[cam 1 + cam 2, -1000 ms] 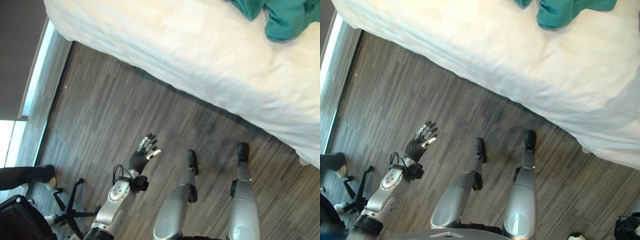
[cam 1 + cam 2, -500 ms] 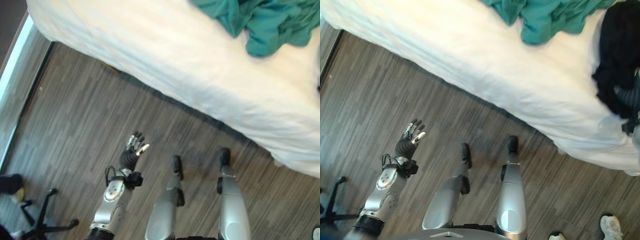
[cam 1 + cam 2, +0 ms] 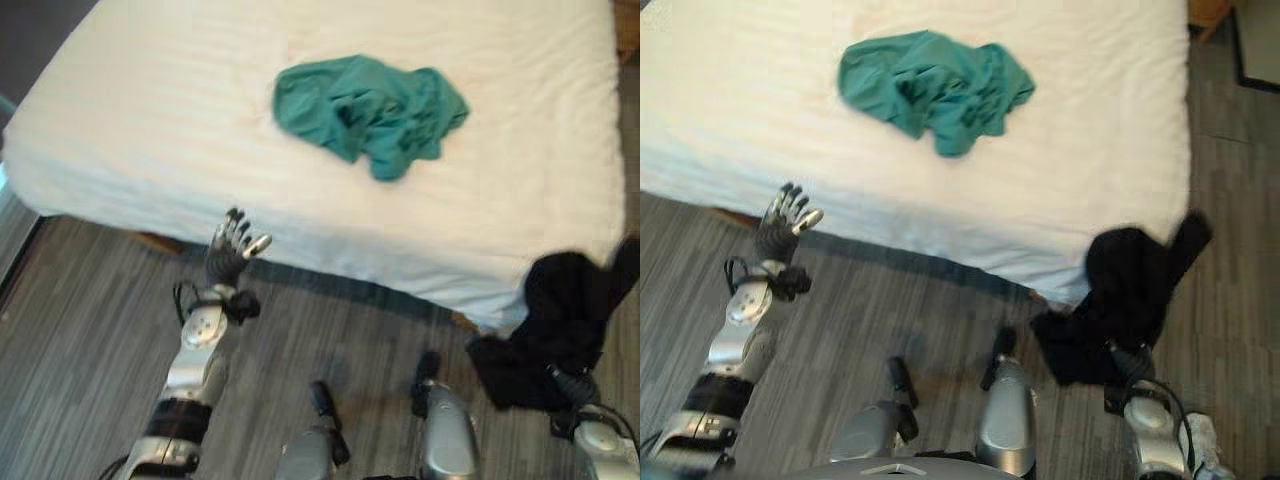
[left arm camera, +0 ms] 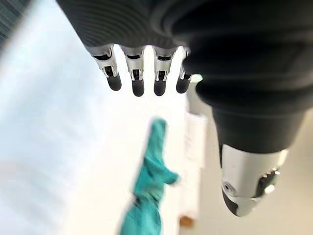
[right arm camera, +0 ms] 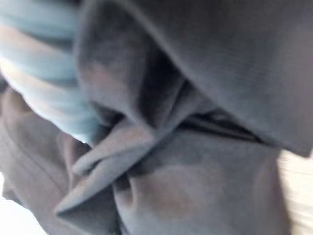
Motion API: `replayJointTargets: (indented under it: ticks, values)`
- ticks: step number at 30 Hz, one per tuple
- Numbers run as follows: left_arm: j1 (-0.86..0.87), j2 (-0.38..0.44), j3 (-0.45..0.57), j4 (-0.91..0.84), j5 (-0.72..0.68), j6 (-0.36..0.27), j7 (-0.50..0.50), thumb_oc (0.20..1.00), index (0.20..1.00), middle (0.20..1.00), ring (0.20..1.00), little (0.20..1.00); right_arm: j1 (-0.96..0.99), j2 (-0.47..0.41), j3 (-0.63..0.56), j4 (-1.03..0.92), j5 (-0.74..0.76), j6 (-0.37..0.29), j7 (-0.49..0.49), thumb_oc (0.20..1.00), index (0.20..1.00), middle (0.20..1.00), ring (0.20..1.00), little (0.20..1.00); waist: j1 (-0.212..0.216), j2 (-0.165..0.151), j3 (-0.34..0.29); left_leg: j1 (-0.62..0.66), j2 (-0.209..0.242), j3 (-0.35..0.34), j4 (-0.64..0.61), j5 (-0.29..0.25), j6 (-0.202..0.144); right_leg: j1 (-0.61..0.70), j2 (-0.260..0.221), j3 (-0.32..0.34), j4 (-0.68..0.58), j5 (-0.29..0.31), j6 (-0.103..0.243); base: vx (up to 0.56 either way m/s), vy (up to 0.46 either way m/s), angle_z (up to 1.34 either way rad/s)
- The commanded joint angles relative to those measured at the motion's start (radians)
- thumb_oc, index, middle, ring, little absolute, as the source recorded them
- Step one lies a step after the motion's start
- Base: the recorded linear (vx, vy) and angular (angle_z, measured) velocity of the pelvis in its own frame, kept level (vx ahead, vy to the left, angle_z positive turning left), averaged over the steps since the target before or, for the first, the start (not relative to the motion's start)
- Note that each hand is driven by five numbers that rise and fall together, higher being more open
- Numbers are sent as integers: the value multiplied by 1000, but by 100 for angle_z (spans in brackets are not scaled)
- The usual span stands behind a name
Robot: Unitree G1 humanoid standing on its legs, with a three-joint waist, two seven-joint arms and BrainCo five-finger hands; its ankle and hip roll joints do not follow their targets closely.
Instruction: Pick up bed clothes into laundry basket.
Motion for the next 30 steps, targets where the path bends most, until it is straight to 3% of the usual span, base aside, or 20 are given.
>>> replayJointTargets:
  ticks: [1, 2, 3, 6, 9, 12, 14, 19, 21, 22, 30]
  values:
    - [-61, 26, -22, -19, 38, -38, 6, 1000, 1000, 1000, 1000, 1000, -19, -68, -23, -14, 69, -60, -6, 200, 200, 200, 200, 200, -6, -25, -38, 40, 67, -6, 268, 47, -62, 74, 96, -10, -88, -3, -40, 198, -267, -47]
    - [-63, 25, -23, -18, 38, -39, 6, 1000, 1000, 1000, 1000, 1000, -20, -67, -24, -14, 69, -61, -5, 200, 200, 200, 200, 200, -7, -22, -36, 36, 73, -10, 277, 44, -66, 77, 101, -13, -91, -3, -43, 187, -270, -31]
    - [-97, 41, -33, -8, 52, -26, 2, 1000, 1000, 1000, 1000, 1000, -13, -77, -15, -17, 77, -53, 7, 200, 200, 200, 200, 200, 9, -39, -43, 6, 108, -43, 432, 109, -70, 137, 137, -2, -120, -28, -80, 181, -198, -20]
    - [-158, 57, -52, 30, 74, -20, 20, 1000, 1000, 1000, 1000, 1000, -39, -112, -5, 4, 80, -35, 17, 200, 200, 200, 200, 200, 47, -63, -44, -114, 52, -173, 505, 103, -40, 203, 140, 58, -174, -34, -79, 155, -74, -51]
    - [-232, 104, -71, 120, 65, -17, 33, 1000, 1000, 1000, 1000, 1000, -57, -128, 7, -3, 117, -36, 34, 200, 200, 200, 200, 200, 63, -63, -43, -174, 49, -210, 397, 98, -41, 233, 132, 109, -176, -42, -63, 157, 75, -59]
    - [-346, 232, -120, 277, 199, 11, 40, 1000, 1000, 1000, 1000, 1000, -72, -149, 41, -15, 103, -41, 52, 200, 200, 200, 200, 200, 81, -49, -39, -185, -27, -266, 191, 115, -35, 251, 148, 164, -196, -43, -51, 168, 88, -40]
    - [-390, 289, -136, 371, 217, 25, 38, 1000, 1000, 1000, 1000, 1000, -71, -157, 51, -16, 98, -44, 61, 200, 200, 200, 200, 200, 82, -36, -39, -204, -44, -306, 136, 147, -45, 265, 161, 191, -205, -49, -48, 175, 66, -62]
    - [-653, 400, -312, 708, 422, 75, 36, 1000, 1000, 1000, 1000, 1000, -70, -144, 85, -1, 91, -43, 74, 200, 200, 200, 200, 200, 35, -19, -48, -157, -43, -266, 67, 148, -38, 289, 160, 242, -218, -58, -25, 140, 136, -37]
    - [-655, 400, -314, 709, 422, 74, 36, 1000, 1000, 1000, 1000, 1000, -70, -143, 85, -1, 91, -43, 74, 200, 200, 200, 200, 200, 36, -20, -47, -156, -43, -265, 66, 148, -38, 290, 160, 242, -218, -58, -25, 58, 118, -31]
    - [-813, 448, -438, 896, 551, 89, 51, 1000, 1000, 1000, 1000, 1000, -70, -119, 120, 15, 105, -60, 80, 200, 200, 200, 200, 200, 9, -36, -50, -139, -40, -224, 42, 140, -25, 262, 150, 274, -213, -49, -13, 78, 201, -27]
    - [-985, 484, -537, 1000, 623, 101, 64, 1000, 1000, 1000, 1000, 1000, -76, -69, 213, 17, 103, -67, 93, 200, 200, 200, 200, 200, -28, -121, -33, -161, -48, -159, -13, 129, 0, 155, 138, 322, -233, 10, 23, 29, 111, -30]
